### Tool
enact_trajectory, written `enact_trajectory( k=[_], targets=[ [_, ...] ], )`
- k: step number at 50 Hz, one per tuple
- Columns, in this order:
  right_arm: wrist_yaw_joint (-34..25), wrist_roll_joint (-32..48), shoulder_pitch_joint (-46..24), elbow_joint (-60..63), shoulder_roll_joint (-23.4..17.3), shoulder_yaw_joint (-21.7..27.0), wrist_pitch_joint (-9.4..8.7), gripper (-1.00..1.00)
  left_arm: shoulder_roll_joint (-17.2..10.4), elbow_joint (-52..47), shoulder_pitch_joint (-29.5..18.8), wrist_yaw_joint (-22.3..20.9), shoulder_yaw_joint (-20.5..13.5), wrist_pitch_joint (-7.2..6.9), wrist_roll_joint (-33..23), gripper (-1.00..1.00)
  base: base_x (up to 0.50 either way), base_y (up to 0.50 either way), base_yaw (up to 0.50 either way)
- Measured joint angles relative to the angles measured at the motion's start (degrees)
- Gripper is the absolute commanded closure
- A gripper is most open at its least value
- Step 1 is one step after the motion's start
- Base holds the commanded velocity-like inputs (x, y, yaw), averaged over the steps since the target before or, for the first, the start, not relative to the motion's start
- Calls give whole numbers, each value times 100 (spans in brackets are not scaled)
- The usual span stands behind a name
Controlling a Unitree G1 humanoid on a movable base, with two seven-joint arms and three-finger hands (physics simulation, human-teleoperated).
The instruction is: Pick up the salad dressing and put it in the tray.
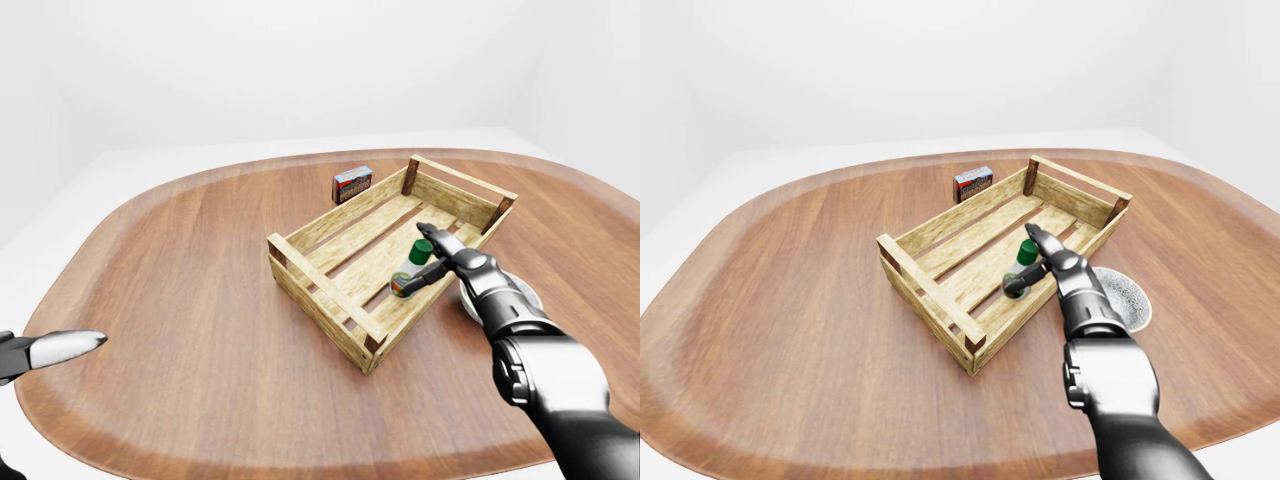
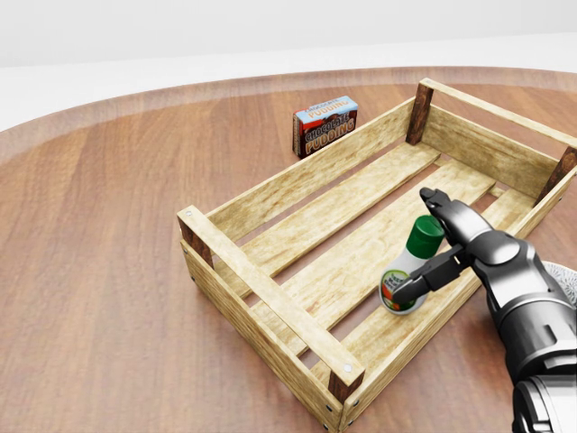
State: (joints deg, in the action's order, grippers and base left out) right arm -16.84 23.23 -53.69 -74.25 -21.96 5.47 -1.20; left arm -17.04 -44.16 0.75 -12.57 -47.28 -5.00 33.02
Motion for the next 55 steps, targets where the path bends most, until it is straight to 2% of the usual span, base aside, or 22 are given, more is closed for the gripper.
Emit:
enact_trajectory(
  k=[20,24,29,43,55],
  targets=[
    [-77,23,-35,78,19,-16,-17,-100,25,2,-8,-8,64,0,-38,-100,0,0,0],
    [-183,67,-180,267,-21,-55,-87,-100,24,-3,-9,-6,62,0,-36,-100,0,0,0],
    [-520,203,-428,935,-48,-124,-380,-100,29,-5,-6,-11,69,0,-43,-100,0,0,0],
    [-1797,837,-1150,3187,56,-217,-380,-100,38,-23,-7,-11,73,0,-33,-100,0,0,0],
    [-2316,1100,-1573,4046,-1,-159,-380,-100,35,-48,-11,1,84,0,-17,-100,0,0,0]
  ],
)
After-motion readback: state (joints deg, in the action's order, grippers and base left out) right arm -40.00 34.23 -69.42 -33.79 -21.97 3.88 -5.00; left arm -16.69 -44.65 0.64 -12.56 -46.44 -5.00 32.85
